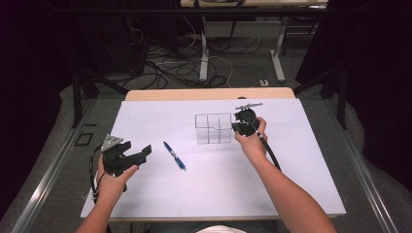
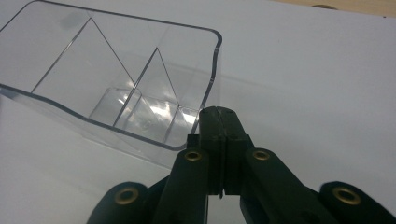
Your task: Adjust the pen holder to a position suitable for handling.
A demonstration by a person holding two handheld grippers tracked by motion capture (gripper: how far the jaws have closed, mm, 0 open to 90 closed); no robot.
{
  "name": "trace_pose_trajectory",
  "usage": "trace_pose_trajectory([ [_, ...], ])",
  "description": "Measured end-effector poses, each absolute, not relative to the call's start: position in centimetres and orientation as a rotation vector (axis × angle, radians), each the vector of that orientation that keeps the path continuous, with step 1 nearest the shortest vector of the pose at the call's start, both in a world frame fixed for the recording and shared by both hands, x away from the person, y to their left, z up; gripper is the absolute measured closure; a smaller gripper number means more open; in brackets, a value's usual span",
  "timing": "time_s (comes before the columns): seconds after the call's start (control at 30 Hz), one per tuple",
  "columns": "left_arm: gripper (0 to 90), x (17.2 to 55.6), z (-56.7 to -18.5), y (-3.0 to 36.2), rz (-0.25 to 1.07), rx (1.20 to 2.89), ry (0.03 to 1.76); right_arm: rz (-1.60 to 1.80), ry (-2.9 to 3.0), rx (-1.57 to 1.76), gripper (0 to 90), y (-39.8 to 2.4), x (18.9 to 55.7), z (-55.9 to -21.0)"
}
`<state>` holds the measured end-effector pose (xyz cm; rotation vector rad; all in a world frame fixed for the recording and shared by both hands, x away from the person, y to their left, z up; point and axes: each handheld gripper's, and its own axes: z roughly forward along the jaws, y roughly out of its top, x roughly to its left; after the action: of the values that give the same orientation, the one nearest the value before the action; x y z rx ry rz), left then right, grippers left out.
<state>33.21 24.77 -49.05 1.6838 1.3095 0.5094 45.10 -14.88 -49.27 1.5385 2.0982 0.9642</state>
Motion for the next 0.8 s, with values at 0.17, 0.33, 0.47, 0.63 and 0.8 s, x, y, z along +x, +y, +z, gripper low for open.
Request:
trace_pose_trajectory([
  [0.17, 14.6, 33.2, -49.1, 24.8, 0.508, 1.681, 1.311, 0.965, 2.11, 1.521, 90.0, -14.5, 44.6, -49.3],
  [0.33, 14.6, 33.2, -49.1, 24.8, 0.507, 1.684, 1.311, 0.975, 2.128, 1.522, 89.6, -14.8, 44.3, -49.4],
  [0.47, 14.6, 33.2, -49.0, 24.8, 0.509, 1.679, 1.312, 1.001, 2.113, 1.528, 81.6, -15.1, 44.2, -49.2],
  [0.63, 14.6, 33.2, -49.1, 24.8, 0.508, 1.683, 1.313, 1.027, 2.102, 1.481, 72.8, -15.3, 43.7, -48.4],
  [0.8, 14.6, 33.2, -49.1, 24.8, 0.51, 1.683, 1.313, 1.063, 2.096, 1.425, 60.4, -15.2, 43.1, -47.5],
])
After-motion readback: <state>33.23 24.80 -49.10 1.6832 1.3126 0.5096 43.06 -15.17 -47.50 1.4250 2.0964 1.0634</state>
